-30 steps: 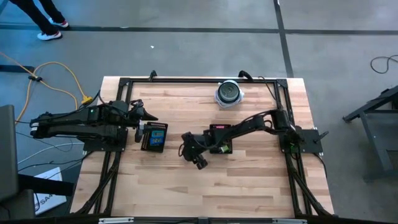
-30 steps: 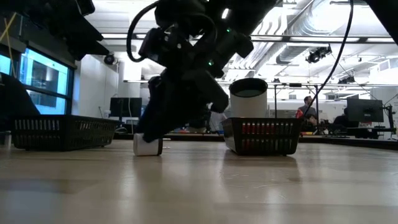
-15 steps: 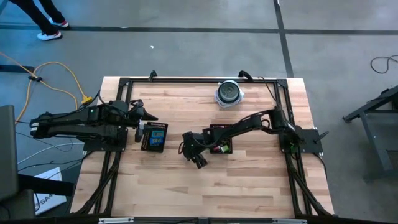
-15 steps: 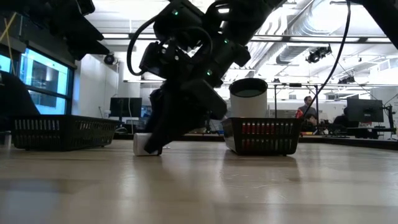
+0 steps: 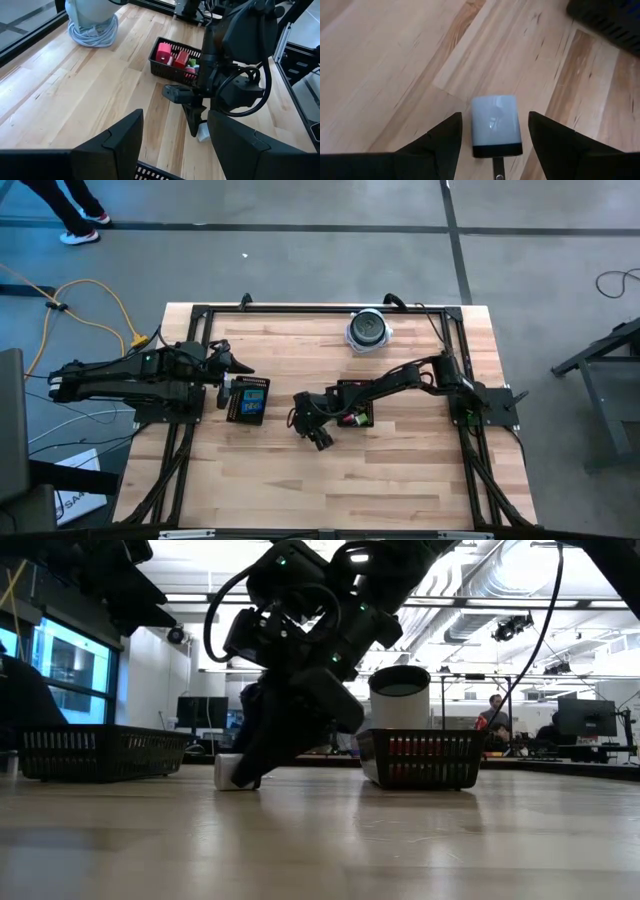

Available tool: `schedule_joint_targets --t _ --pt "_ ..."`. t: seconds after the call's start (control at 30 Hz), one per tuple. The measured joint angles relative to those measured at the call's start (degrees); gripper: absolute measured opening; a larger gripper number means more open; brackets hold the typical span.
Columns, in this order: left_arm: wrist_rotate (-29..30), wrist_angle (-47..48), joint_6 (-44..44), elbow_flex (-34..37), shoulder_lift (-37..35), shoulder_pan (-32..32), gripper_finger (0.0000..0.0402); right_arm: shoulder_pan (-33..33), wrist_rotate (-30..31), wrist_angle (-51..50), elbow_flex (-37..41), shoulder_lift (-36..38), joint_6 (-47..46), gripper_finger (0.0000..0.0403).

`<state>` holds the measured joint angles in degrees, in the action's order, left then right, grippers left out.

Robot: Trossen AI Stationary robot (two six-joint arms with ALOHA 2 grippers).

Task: Pick & Place Office items
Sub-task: Put the white charger adapter into the right black bin

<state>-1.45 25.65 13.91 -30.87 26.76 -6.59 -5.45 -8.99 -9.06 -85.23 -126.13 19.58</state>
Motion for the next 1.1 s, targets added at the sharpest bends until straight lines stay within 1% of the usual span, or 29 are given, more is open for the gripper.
schedule_joint_targets --t 0.67,0.77,0.97,1.1 --pt "0.0 0.0 -0.01 0.02 0.02 0.0 0.0216 0.0 0.07 0.67 0.0 0.0 0.17 0.0211" --pt "0.0 0.0 0.0 0.01 0.02 0.01 0.0216 0.0 0.07 0.63 0.0 0.0 0.17 0.0192" --pt "0.0 0.0 -0.01 0.02 0.02 0.02 0.0216 0.0 0.07 0.62 0.0 0.0 0.17 0.0137" --pt "0.0 0.01 -0.01 0.02 0.02 0.01 0.0216 0.0 0.07 0.7 0.0 0.0 0.17 0.0124"
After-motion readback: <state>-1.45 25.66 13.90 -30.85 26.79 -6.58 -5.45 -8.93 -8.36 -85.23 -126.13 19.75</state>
